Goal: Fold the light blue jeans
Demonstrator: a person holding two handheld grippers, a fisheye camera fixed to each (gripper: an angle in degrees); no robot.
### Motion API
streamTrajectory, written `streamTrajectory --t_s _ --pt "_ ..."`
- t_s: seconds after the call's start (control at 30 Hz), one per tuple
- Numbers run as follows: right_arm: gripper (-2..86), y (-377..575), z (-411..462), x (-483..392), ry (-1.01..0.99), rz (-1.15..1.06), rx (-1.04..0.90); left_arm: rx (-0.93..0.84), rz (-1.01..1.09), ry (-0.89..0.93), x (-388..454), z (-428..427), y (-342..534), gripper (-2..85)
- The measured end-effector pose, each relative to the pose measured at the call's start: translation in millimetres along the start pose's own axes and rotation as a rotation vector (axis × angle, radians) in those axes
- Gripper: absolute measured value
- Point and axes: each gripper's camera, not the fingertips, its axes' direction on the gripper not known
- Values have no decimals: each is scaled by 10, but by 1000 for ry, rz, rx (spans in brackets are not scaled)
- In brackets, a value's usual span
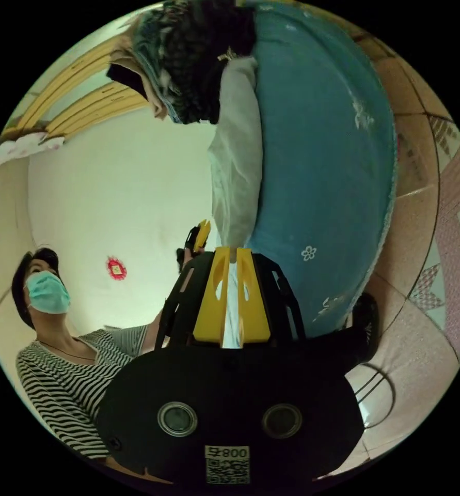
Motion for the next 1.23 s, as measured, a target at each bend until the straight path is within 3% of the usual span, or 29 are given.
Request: streamTrajectory --t_s 0.13,0.23,0.33,0.5,0.57,0.67,0.83,1.0,1.1,1.23 --pt "3 -380 -32 -590 165 -230 -14 -233 140 -307 382 700 -235 11" --pt "1 -549 208 -844 370 -363 -106 -243 163 -352 507 908 -294 5" --pt "1 -591 533 -851 633 -442 -214 -234 203 -279 687 922 -375 3" --pt "2 -580 417 -984 652 -541 -124 -319 361 -353 799 1244 -338 3" --pt "2 -632 363 -1032 649 -541 -124 -340 284 -303 770 1227 -430 3" --pt "3 -830 244 -1202 630 -485 -212 -255 263 -74 801 1057 -422 3" --pt "9 -1264 -325 -2025 640 -724 10 -252 271 255 808 829 -19 13" --pt "59 -1964 -928 -2793 749 -850 329 -338 223 301 738 670 508 17" --pt "94 -2403 -1333 -3032 755 -793 489 -365 161 287 685 521 800 14" --pt "94 -3004 -1688 -3107 762 -645 497 -373 50 322 616 341 1164 5"
